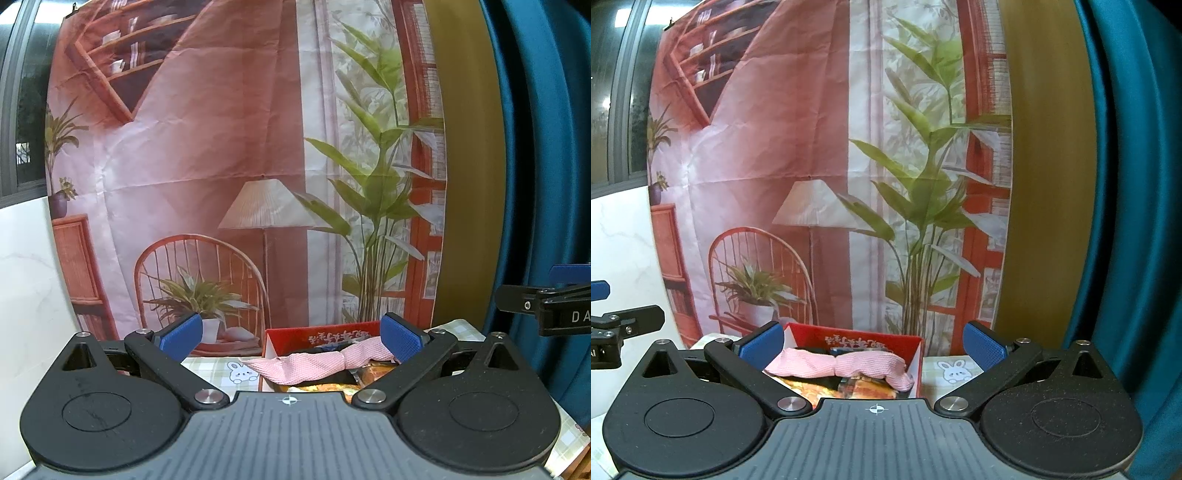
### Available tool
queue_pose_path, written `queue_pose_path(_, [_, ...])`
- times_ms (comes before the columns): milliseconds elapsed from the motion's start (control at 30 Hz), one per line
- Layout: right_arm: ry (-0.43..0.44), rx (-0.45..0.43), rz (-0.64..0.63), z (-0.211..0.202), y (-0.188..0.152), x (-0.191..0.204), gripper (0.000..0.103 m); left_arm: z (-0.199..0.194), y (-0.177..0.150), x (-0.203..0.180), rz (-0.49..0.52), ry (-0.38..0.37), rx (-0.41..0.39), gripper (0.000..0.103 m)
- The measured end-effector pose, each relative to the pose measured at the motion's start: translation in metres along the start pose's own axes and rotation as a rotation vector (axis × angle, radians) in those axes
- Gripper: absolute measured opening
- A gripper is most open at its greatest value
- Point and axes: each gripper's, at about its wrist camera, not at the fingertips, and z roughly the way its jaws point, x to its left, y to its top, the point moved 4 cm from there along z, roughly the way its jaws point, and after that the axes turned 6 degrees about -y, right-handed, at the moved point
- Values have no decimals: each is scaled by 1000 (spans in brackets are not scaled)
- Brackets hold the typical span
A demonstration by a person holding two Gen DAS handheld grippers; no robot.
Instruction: Organize soft objects
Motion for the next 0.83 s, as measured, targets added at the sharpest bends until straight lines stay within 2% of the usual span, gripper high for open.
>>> queue_pose_path(833, [-5,0,-18,-1,0,-3,103,-2,-3,2,-44,-20,-3,103])
